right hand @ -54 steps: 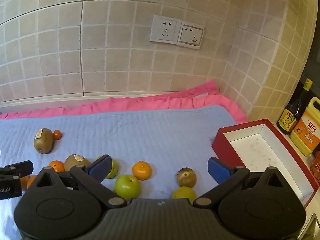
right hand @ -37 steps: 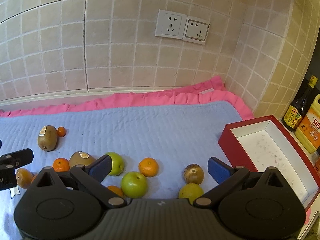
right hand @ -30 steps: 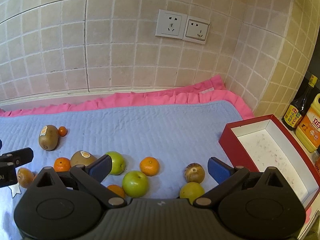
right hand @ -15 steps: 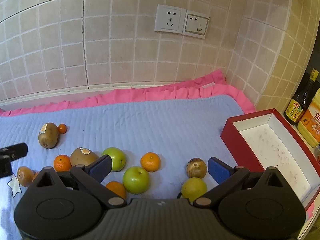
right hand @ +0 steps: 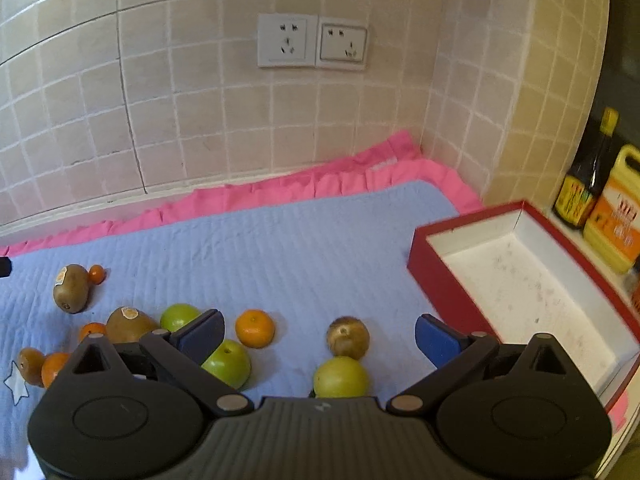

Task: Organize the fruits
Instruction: 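Move both tools toward the fruit on the blue mat, then grasp the kiwi with the left tool while the right tool grasps a green apple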

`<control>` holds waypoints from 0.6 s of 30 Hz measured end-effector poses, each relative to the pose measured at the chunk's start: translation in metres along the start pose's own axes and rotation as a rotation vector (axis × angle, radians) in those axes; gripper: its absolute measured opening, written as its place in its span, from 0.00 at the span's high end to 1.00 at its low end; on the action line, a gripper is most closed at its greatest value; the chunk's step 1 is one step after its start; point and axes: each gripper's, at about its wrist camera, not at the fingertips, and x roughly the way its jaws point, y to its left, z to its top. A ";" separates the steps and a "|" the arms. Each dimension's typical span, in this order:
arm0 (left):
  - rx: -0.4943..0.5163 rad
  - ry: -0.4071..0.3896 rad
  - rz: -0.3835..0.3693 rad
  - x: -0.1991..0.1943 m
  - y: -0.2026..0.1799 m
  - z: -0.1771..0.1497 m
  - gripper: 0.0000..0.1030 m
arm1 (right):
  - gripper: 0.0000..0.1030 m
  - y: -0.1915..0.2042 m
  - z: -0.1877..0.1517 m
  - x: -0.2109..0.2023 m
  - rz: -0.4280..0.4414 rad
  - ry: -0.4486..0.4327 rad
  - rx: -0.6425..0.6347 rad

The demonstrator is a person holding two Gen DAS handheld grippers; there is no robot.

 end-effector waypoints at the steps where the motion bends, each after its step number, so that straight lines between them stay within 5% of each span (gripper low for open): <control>1: -0.010 0.014 -0.016 0.007 0.001 0.001 0.01 | 0.06 0.002 0.000 0.004 0.017 0.035 -0.012; 14: -0.052 0.113 -0.061 0.072 0.000 0.013 0.02 | 0.27 0.062 -0.007 0.051 0.131 0.200 -0.059; 16: -0.051 0.122 -0.066 0.079 0.000 0.015 0.16 | 0.32 0.074 -0.005 0.059 0.149 0.212 -0.078; 18: -0.059 0.143 -0.069 0.089 0.001 0.015 0.19 | 0.37 0.085 -0.008 0.069 0.158 0.222 -0.103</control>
